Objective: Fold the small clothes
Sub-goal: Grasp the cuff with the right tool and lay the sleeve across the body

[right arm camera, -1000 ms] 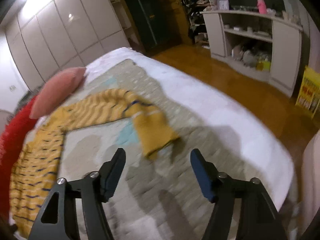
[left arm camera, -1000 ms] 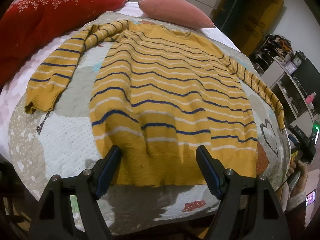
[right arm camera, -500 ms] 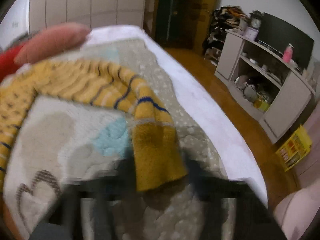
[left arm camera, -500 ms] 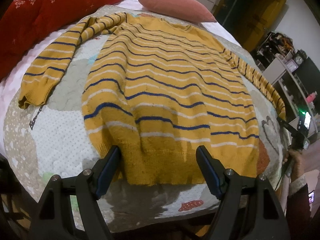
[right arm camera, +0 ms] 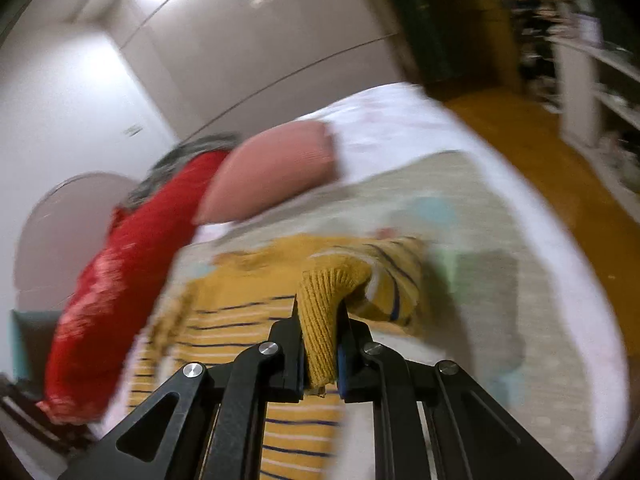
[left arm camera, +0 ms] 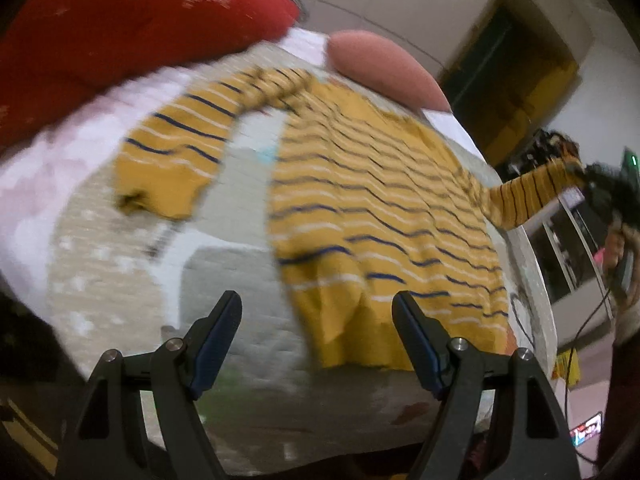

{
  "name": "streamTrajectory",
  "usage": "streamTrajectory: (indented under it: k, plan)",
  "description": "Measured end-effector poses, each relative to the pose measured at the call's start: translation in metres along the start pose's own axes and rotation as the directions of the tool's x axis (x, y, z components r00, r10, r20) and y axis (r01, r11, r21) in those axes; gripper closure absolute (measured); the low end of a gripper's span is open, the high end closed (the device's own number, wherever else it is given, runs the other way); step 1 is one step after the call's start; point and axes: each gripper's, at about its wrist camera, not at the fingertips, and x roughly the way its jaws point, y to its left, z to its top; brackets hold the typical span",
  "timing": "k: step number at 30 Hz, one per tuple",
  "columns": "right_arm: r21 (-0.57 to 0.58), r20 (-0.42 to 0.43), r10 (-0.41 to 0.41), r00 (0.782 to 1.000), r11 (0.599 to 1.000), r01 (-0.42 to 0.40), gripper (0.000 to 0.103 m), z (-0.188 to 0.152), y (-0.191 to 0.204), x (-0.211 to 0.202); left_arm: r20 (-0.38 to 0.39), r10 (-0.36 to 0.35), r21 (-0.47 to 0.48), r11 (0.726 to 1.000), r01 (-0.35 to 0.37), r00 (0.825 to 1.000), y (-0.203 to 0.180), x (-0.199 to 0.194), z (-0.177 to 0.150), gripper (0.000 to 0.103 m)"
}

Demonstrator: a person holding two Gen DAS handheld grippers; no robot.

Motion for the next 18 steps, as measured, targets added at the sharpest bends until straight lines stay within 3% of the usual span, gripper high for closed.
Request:
streamTrajectory:
  k: [7,13,14,16,17,18]
  plan:
    - [-0.181,-0.201,0.083,0.976,0.976,-0.121,0.091,-0.014,0.166,0.146,0.081,0.099,-0.055,0.994,-0.094,0.992,0.059,-0.031,0.000,0.026]
    - [-0.285,-0.335,-0.013,0.942,0.954,-0.088,0.091,-0.061,0.241,0.281,0.062,0.139,-0.140,0.982,-0.129,0.988,0.103,-0.032,-0.007,0.026]
    - [-0.288,-0.366,-0.023,0.931,0.954,-0.089,0.088,-0.067,0.249,0.301,0.054,0.141,-0.154,0.979,-0.131,0.989,0.109,-0.030,-0.008,0.026]
    - [-0.275,-0.474,-0.022,0.880,0.953,-0.124,0.083,-0.086,0.260,0.344,0.042,0.147,-0.171,0.976,-0.138,0.988,0.116,-0.029,-0.011,0.026]
    - [-0.278,-0.505,-0.034,0.862,0.952,-0.125,0.075,-0.092,0.261,0.357,0.038,0.148,-0.178,0.974,-0.139,0.988,0.120,-0.029,-0.012,0.026]
    - [-0.285,-0.525,-0.037,0.851,0.949,-0.134,0.074,-0.099,0.265,0.366,0.037,0.150,-0.181,0.973,-0.141,0.988,0.122,-0.029,-0.013,0.026]
